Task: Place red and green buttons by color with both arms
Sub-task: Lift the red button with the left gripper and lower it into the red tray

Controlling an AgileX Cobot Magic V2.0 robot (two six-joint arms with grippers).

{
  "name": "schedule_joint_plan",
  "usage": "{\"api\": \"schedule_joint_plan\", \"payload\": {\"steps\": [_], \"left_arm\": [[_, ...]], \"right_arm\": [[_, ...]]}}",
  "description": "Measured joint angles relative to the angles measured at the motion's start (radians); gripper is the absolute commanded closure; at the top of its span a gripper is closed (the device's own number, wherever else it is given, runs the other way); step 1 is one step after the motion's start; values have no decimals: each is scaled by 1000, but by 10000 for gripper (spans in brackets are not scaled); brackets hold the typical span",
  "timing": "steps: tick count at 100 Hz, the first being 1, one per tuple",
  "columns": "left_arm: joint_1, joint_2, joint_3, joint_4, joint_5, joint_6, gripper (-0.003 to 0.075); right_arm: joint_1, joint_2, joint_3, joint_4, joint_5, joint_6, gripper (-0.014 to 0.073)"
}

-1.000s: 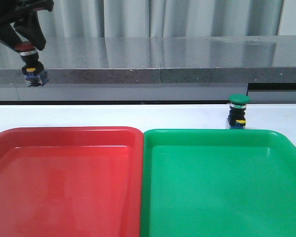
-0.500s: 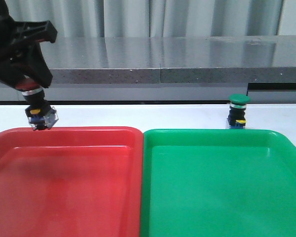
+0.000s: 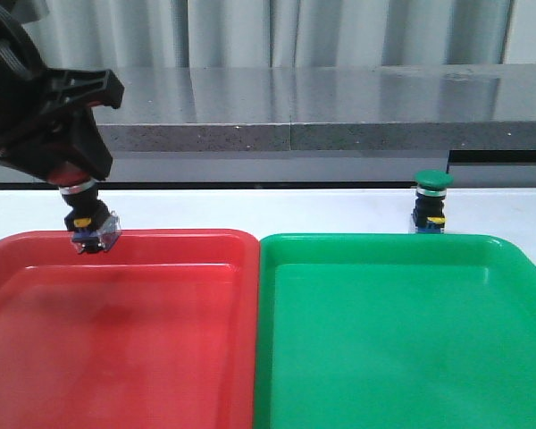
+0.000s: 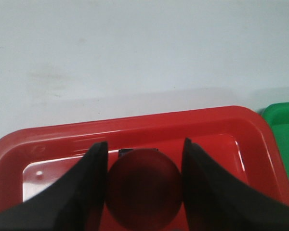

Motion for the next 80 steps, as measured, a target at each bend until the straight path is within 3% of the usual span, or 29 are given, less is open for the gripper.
{"api": "schedule_joint_plan", "payload": {"steps": [58, 70, 80], "left_arm": [[-33, 91, 0, -6, -2, 0, 645], [-50, 91, 0, -6, -6, 0, 540], [-56, 93, 0, -6, -8, 0, 365]], "right_arm": [[0, 0, 0, 0, 0, 0, 661], [0, 0, 0, 0, 0, 0, 661], [0, 0, 0, 0, 0, 0, 661]]}}
